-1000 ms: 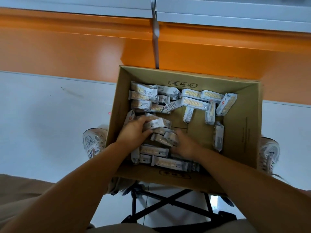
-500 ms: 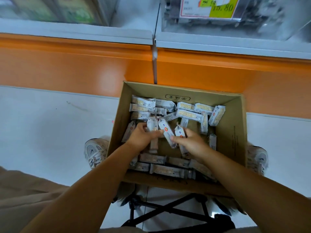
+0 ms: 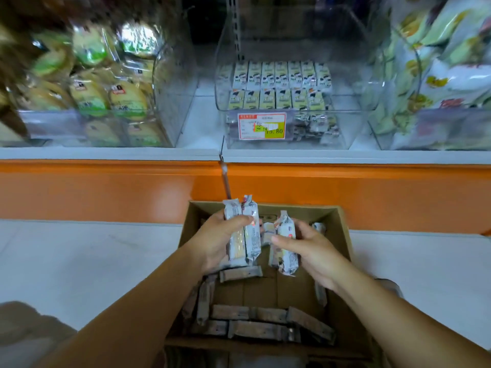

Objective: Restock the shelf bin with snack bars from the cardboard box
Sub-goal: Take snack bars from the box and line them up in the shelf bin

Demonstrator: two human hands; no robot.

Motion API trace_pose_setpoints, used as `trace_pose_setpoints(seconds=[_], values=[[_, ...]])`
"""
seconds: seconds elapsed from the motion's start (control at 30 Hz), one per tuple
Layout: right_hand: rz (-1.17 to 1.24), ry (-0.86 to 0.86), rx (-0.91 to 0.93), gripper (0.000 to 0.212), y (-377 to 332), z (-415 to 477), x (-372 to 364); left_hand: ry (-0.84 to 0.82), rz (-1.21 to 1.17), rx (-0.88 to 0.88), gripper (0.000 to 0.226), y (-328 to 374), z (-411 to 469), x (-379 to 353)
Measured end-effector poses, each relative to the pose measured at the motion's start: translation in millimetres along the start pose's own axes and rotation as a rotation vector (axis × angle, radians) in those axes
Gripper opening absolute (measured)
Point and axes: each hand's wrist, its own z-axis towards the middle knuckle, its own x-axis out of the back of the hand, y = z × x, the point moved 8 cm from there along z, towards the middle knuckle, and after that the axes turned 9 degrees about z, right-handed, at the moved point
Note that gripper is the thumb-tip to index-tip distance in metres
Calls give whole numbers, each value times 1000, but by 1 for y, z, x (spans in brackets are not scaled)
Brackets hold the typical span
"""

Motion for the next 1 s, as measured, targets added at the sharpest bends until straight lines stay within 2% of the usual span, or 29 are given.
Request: trace_pose_setpoints(seconds=[0.03, 0.1, 0.17, 0.27, 0.43, 0.53, 0.63, 0.83, 0.93, 1.0], values=[[-31, 10, 40, 71, -14, -5, 0, 3, 55, -32, 44, 12, -5, -1], [-76, 0, 102, 67, -42, -15, -6, -20, 151, -83, 31, 36, -15, -6], [-100, -56, 148, 55, -67, -25, -14, -36, 242, -152, 22, 63, -28, -11], [-110, -134, 167, 43, -97, -39, -29, -20, 305, -285, 26, 104, -48, -15], [-206, -161, 254, 41, -145, -65, -49, -9, 338, -440, 35, 159, -76, -23], [-388, -135, 365, 49, -182, -78, -55, -26, 367, -502, 28, 185, -85, -30], [-512, -127, 477, 47, -222, -88, -59, -37, 364, -567, 37, 209, -91, -35], [-707, 120, 698, 33, -324, -82, -28, 275, 363, -679, 29, 244, -88, 10], [-868, 229, 639, 32, -350, -56, -8, 454, 341, -700, 30, 253, -88, 40], [-1081, 266, 571, 35, -362, -35, -2, 530, 321, -693, 29, 255, -87, 55]])
